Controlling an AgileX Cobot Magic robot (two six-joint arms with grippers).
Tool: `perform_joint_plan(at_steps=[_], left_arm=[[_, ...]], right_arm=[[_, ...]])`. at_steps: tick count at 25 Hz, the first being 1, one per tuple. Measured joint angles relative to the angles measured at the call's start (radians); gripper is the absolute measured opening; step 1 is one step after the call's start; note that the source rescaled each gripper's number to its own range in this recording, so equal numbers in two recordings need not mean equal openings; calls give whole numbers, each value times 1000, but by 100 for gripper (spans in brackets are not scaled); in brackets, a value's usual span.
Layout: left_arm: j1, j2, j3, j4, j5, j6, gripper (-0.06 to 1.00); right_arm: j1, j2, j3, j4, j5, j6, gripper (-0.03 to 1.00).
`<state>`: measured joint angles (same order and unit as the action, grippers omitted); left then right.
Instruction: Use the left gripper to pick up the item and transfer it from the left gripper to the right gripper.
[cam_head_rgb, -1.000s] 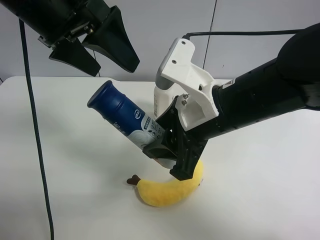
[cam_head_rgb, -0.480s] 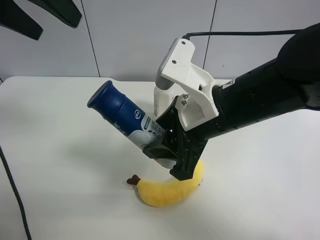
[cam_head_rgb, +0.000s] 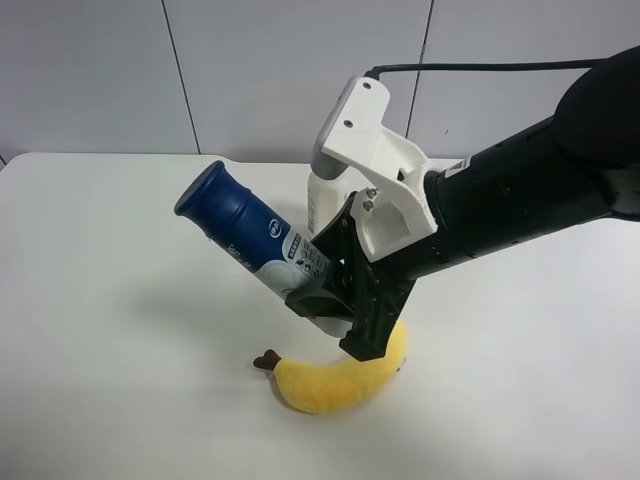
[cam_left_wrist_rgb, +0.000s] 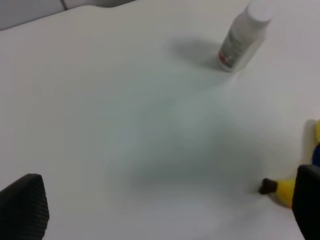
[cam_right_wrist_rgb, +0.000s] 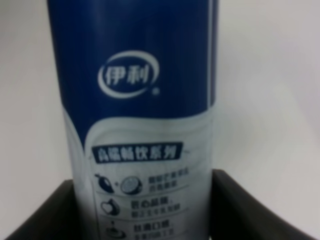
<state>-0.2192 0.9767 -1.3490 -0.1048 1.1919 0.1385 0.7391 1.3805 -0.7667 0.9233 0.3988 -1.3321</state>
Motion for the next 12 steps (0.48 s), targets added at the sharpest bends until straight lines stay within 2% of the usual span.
perform_joint_plan(at_steps=[6,12], left_arm=[[0,-241,230,119,-2,-23,100],[0,-485,436,138,-2,-27,100]], right_arm=[[0,0,0,0,0,0,0],[0,0,0,0,0,0,0]])
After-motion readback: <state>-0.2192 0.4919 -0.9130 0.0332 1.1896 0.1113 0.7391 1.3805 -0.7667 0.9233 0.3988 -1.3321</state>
